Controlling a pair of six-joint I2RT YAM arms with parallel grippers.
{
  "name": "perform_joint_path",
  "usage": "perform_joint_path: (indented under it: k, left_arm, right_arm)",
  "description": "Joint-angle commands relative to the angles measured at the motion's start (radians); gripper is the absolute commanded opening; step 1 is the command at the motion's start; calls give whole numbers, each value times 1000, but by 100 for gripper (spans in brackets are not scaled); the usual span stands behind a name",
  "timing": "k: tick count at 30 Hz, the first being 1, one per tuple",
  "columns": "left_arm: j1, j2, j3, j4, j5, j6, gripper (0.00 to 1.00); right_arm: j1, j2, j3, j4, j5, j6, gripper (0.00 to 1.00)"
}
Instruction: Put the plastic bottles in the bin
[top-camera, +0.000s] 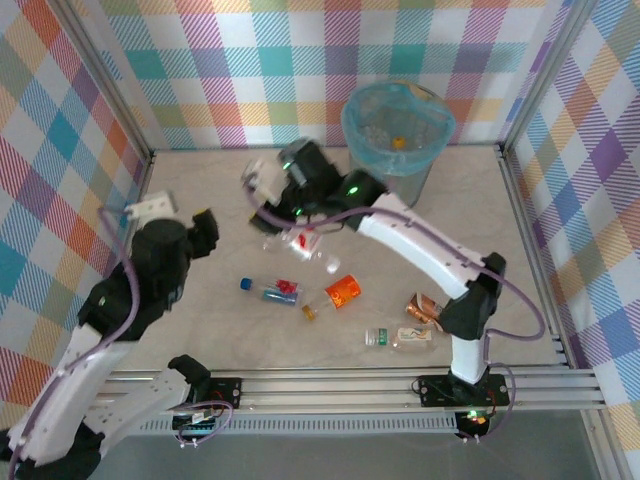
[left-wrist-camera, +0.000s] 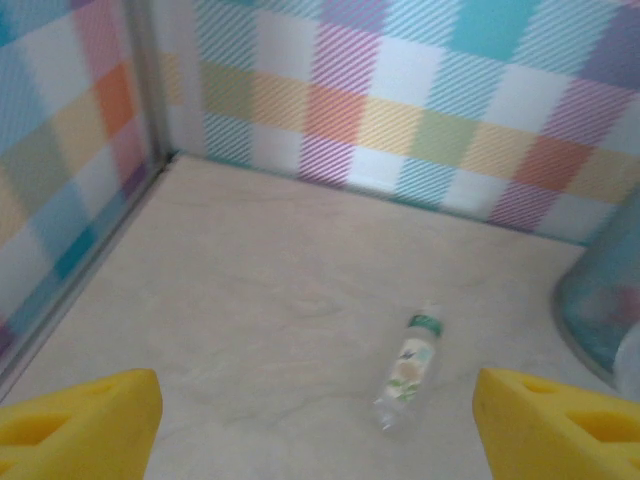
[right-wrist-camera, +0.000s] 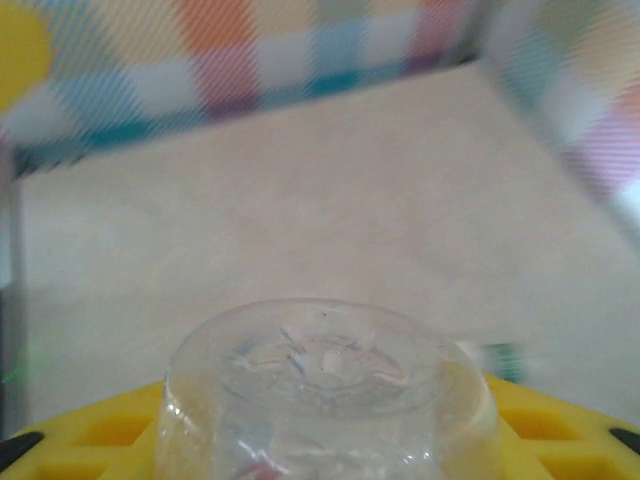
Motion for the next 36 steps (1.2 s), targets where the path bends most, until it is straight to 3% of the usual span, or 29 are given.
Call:
perform_joint_path:
  k: [1, 8, 12, 16, 20, 25, 36]
  left_arm:
    - [7, 151, 113, 163, 169, 136, 83]
    - [6, 518, 467, 179, 453, 130, 82]
    - [-1, 656, 602, 170, 547, 102, 81]
    - [-11, 718, 651, 172, 578, 92, 80]
    - [-14, 745, 649, 173, 580, 90, 80]
    - [-14, 755, 631, 165, 582, 94, 81]
    - [-14, 752, 548, 191, 580, 81, 81]
  right_arm:
    - [-106, -53, 40, 148, 60, -42, 55]
    - [-356, -26, 132, 402, 87, 30, 54]
    - [-448, 78, 258, 498, 129, 70, 55]
    - [-499, 241, 473, 489, 167, 86, 55]
    - [-511, 365, 583, 528, 306, 5, 55]
    - [-511, 409, 566, 530, 446, -109, 61]
    - [-513, 394, 404, 512, 492, -137, 58]
